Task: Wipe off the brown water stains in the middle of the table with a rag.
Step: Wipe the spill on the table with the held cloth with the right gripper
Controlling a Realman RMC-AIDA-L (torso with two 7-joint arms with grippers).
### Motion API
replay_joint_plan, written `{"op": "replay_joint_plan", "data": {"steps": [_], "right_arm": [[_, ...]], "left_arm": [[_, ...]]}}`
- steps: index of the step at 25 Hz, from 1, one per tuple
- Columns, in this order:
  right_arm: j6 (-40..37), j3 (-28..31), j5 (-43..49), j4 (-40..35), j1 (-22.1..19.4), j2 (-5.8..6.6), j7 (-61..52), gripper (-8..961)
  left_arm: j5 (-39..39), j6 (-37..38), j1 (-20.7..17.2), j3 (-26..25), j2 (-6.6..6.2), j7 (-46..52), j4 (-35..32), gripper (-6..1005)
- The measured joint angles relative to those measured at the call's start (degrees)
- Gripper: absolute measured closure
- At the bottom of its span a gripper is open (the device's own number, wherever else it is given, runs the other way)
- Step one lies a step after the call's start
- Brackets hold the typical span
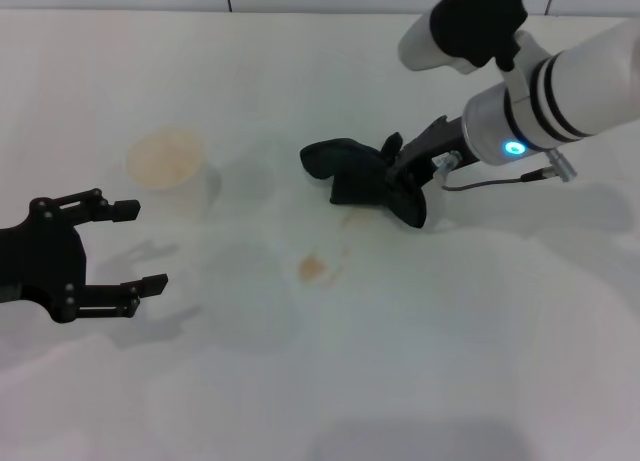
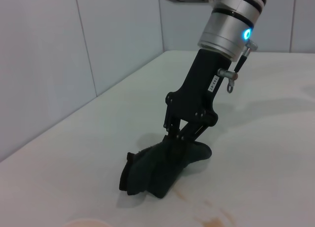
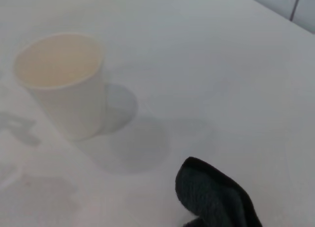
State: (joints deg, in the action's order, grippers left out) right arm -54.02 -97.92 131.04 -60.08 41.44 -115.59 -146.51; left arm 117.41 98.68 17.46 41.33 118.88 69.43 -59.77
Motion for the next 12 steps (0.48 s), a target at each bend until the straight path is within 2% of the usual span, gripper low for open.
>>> {"op": "replay_joint_plan", "data": {"steps": [5, 12], "right_arm": [[-0.17, -1.22, -0.15, -0.8, -1.21, -0.22, 0.04, 836], [-0.51, -7.8, -3.34, -7.62, -5.43, -0.5, -0.45, 836]], "left_arm": [[-0.01, 0.02, 0.01, 0.06, 0.03, -0.03, 0.0, 127], [-0.08, 0.03, 0.03, 0.07, 0.03, -0.13, 0.0, 127]]}}
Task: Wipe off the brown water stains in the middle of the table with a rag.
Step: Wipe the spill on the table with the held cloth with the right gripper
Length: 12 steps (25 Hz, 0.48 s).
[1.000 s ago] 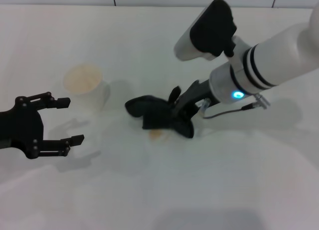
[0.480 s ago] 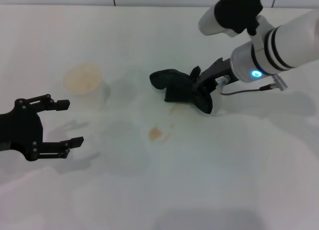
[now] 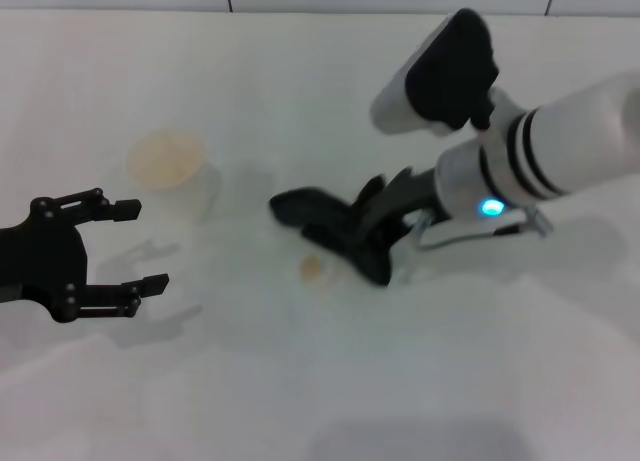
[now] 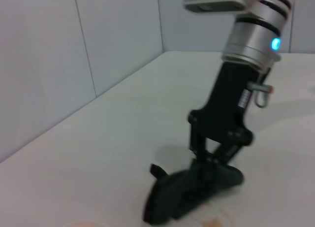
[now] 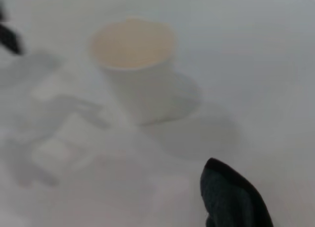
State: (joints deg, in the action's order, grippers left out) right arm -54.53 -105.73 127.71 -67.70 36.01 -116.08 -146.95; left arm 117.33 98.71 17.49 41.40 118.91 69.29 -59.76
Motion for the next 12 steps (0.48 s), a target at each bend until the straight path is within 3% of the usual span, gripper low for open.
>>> {"op": "replay_joint_plan", "data": {"steps": [12], "right_arm": [[-0.73, -7.92, -5.58, -6.26, -4.77, 0.02, -1.01, 836]], "left_arm": [[-0.1, 0.33, 0.05, 0.0, 0.0, -0.8, 0.0, 126]]}}
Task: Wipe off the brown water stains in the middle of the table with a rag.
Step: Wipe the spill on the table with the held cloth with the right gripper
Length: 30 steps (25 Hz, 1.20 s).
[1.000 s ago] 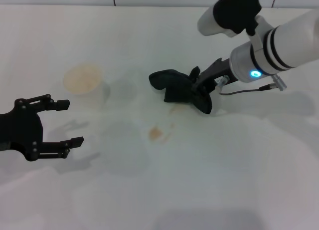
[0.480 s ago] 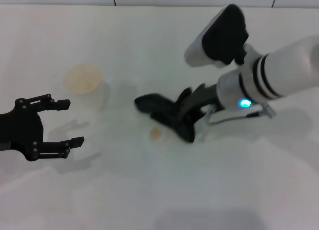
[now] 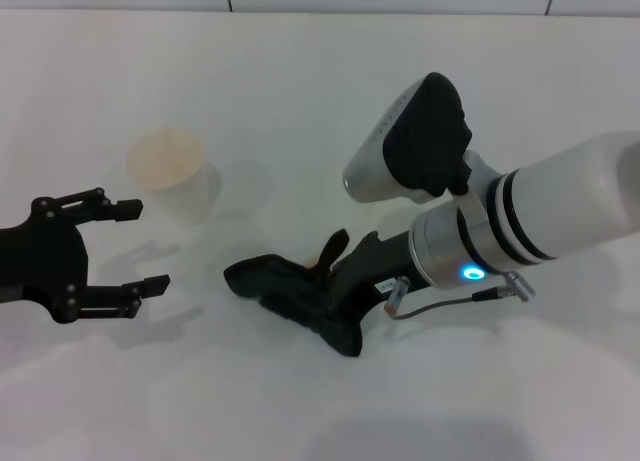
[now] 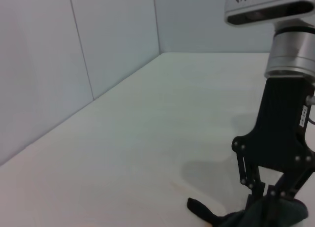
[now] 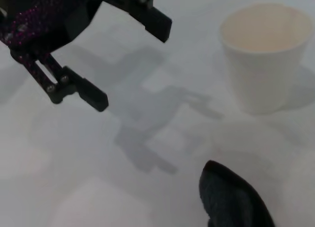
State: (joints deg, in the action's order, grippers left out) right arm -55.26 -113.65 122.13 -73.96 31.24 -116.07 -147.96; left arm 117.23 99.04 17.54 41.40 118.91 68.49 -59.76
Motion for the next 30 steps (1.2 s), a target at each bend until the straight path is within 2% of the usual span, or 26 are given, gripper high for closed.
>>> {"op": "replay_joint_plan", "data": {"steps": [6, 16, 24, 30], "right_arm": [[-0.21, 2.44, 0.86, 0.36, 1.52, 0.26, -0.03, 837], [0.39, 9.76, 6.15, 6.9, 4.77, 0.4, 0.21, 837], [1.11, 13.66, 10.09, 7.56, 4.73, 0.41, 0.04, 836], [0.72, 11.89, 9.45, 5.51, 2.41, 0.1, 0.06, 836]], "left_arm": [[0.0, 0.02, 0.19, 0.07, 0.0, -0.08, 0.08, 126], [0.0, 0.02, -0.07, 0.06, 0.0, -0.14, 0.7, 127], [0.01, 0.01, -0.31, -0.17, 0.02, -0.13, 0.86, 127], [0.01, 0.02, -0.32, -0.18, 0.08, -0.11, 0.96, 127]]}}
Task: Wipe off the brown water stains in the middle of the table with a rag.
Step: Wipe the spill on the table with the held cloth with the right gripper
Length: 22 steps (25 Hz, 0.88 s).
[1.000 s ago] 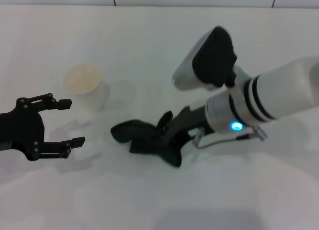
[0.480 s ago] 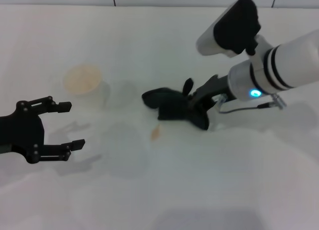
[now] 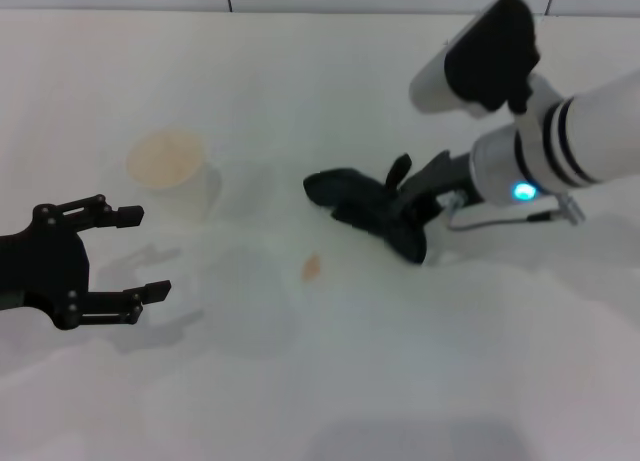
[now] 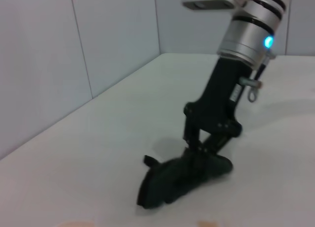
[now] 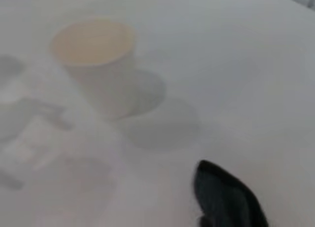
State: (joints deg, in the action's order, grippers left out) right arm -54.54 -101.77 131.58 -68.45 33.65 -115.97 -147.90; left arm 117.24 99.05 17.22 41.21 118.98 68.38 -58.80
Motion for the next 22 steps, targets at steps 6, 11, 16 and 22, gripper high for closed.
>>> {"op": "replay_joint_plan", "data": {"steps": [6, 11, 16, 22], "right_arm": [[-0.1, -6.73, -3.55, -2.76, -1.5, -0.17, -0.82, 835], [-1.74, -9.73, -5.96, -4.43, -1.65, -0.13, -1.59, 834], [-5.38, -10.55, -7.68, -6.38, -1.66, -0.13, -1.7, 834], [-9.22, -10.26, -7.95, -9.78, -2.05, 0.02, -1.93, 833]], "left_arm": [[0.0, 0.0, 0.17, -0.06, -0.03, 0.0, -0.05, 126], [-0.02, 0.0, 0.4, -0.01, -0.06, -0.39, -0.05, 126], [-0.09, 0.0, 0.44, 0.14, -0.08, -0.52, 0.0, 126], [-0.5, 0.0, 0.42, 0.19, -0.08, -0.6, 0.01, 126]]}}
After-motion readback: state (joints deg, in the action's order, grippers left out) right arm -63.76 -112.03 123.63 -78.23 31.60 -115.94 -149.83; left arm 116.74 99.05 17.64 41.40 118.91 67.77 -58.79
